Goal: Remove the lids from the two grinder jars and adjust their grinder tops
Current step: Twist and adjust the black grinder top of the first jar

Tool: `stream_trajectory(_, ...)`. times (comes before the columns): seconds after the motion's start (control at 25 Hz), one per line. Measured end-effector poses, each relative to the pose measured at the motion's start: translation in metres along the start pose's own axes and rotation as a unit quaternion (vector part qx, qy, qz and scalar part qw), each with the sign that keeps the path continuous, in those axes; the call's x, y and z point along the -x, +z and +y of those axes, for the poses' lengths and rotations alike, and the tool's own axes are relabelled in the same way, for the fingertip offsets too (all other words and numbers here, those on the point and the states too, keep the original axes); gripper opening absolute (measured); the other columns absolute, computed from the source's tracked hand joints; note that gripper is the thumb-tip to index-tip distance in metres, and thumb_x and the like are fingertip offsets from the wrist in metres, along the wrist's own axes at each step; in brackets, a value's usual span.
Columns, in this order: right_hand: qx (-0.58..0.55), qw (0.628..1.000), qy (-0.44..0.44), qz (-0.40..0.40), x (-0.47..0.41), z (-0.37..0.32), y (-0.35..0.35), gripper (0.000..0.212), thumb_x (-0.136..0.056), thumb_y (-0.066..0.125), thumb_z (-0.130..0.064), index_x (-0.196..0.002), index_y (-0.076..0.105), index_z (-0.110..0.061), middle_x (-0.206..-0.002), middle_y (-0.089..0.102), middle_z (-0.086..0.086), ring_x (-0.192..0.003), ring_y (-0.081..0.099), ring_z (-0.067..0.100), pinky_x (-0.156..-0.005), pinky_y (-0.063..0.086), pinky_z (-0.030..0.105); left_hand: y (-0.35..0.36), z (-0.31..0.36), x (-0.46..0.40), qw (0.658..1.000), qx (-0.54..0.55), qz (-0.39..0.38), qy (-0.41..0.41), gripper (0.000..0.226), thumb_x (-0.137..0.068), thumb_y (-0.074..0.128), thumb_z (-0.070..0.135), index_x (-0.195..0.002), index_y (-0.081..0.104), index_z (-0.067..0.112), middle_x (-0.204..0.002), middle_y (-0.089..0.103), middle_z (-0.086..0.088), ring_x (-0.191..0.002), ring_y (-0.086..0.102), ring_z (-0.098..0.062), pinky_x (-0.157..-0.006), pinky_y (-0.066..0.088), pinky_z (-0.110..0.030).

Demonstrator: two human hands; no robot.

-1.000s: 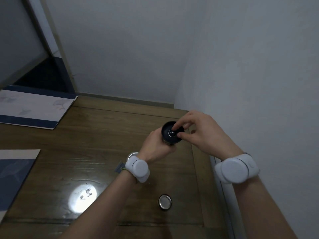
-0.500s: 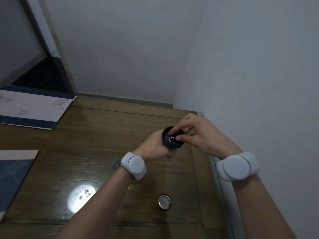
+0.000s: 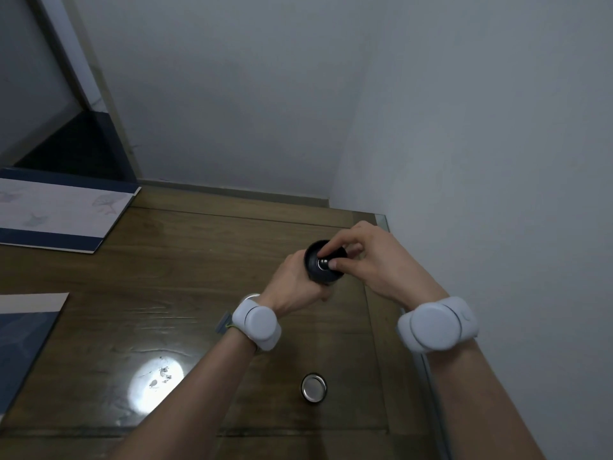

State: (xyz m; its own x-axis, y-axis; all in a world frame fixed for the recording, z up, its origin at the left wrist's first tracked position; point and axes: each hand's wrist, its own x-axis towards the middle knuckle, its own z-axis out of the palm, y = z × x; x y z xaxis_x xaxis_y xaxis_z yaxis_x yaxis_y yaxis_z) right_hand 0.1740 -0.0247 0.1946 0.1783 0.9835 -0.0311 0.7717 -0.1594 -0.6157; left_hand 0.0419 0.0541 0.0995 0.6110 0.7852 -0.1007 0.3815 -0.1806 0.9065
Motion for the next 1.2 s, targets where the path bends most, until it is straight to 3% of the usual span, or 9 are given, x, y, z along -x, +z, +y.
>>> stream_trajectory(0.16,-0.002,0.997,0.033,0.076,0.002,-0.007,0.018,0.021,-0.086,0.077,-0.025,-0.086,0.068,-0.044,-0.104,0.055,-0.010,-0.094,0.065,0.014,-0.087,0.055,0.041,0.010,0.002,0.002,0.995,0.028,0.090,-0.023,0.046,-0.053,0.068,0.024,-0.098,0.074,0.028,-0.087,0.079,-0.001,-0.086,0.075,-0.027,-0.075,0.062,-0.053)
stream_trajectory(0.32,-0.015,0.993,0.043,0.112,0.008,-0.010,0.033,0.019,-0.087,0.075,-0.022,-0.093,0.068,-0.038,-0.112,0.057,-0.007,-0.102,0.065,0.017,-0.088,0.055,0.036,0.019,0.005,0.014,0.984,0.061,0.167,-0.007,0.041,-0.069,0.067,0.033,-0.109,0.073,0.029,-0.095,0.078,0.009,-0.093,0.074,-0.016,-0.081,0.060,-0.043)
stream_trajectory(0.4,-0.026,0.990,0.044,0.134,0.011,-0.009,0.038,0.018,-0.088,0.075,-0.021,-0.095,0.068,-0.036,-0.112,0.058,-0.006,-0.103,0.065,0.018,-0.088,0.056,0.035,0.022,0.010,0.019,0.978,0.067,0.199,-0.004,0.039,-0.073,0.070,0.033,-0.111,0.072,0.025,-0.093,0.075,0.010,-0.095,0.073,-0.022,-0.077,0.054,-0.037)
stream_trajectory(0.56,-0.048,0.985,0.052,0.159,0.013,-0.009,0.044,0.015,-0.088,0.074,-0.022,-0.098,0.070,-0.033,-0.112,0.058,-0.005,-0.100,0.066,0.016,-0.085,0.056,0.033,0.029,0.014,0.021,0.964,0.036,0.263,-0.022,0.029,-0.082,0.073,0.027,-0.107,0.073,0.015,-0.097,0.079,-0.010,-0.095,0.071,-0.037,-0.070,0.039,-0.032)
stream_trajectory(0.68,-0.055,0.980,0.056,0.185,0.014,-0.013,0.047,0.014,-0.089,0.074,-0.022,-0.100,0.071,-0.030,-0.113,0.059,-0.005,-0.099,0.065,0.015,-0.077,0.051,0.023,0.032,0.016,0.022,0.952,0.039,0.302,-0.037,0.017,-0.085,0.076,0.018,-0.101,0.073,0.012,-0.090,0.078,-0.014,-0.087,0.071,-0.040,-0.067,0.036,-0.032)
stream_trajectory(0.8,-0.045,0.972,0.054,0.222,0.017,-0.016,0.052,0.012,-0.088,0.074,-0.025,-0.098,0.070,-0.030,-0.110,0.058,-0.008,-0.100,0.063,0.013,-0.069,0.041,0.016,0.031,0.020,0.022,0.945,0.031,0.324,-0.037,0.016,-0.087,0.075,0.019,-0.100,0.073,0.011,-0.089,0.078,-0.016,-0.086,0.070,-0.043,-0.067,0.034,-0.031)
stream_trajectory(0.92,-0.034,0.967,0.011,0.252,0.019,-0.014,0.053,0.013,-0.085,0.076,-0.024,-0.096,0.071,-0.029,-0.105,0.059,-0.009,-0.102,0.060,0.014,-0.077,0.048,0.022,0.029,0.024,0.023,0.946,0.018,0.323,-0.026,0.021,-0.087,0.075,0.025,-0.102,0.073,0.010,-0.092,0.078,-0.016,-0.090,0.070,-0.043,-0.069,0.034,-0.031)
stream_trajectory(1.08,0.023,0.972,-0.017,0.233,0.016,-0.008,0.037,0.018,-0.082,0.079,-0.029,-0.098,0.073,-0.032,-0.105,0.057,-0.010,-0.104,0.054,0.011,-0.075,0.044,0.018,0.027,0.025,0.024,0.944,-0.005,0.329,-0.011,0.031,-0.083,0.079,0.028,-0.110,0.075,0.015,-0.096,0.080,-0.013,-0.093,0.071,-0.042,-0.070,0.034,-0.031)
stream_trajectory(1.2,0.029,0.980,-0.024,0.197,0.011,-0.008,0.026,0.020,-0.080,0.082,-0.030,-0.098,0.073,-0.033,-0.106,0.056,-0.010,-0.106,0.054,0.012,-0.078,0.052,0.027,0.025,0.026,0.024,0.946,-0.012,0.324,-0.004,0.039,-0.080,0.083,0.033,-0.115,0.075,0.018,-0.099,0.080,-0.011,-0.095,0.071,-0.039,-0.070,0.033,-0.031)
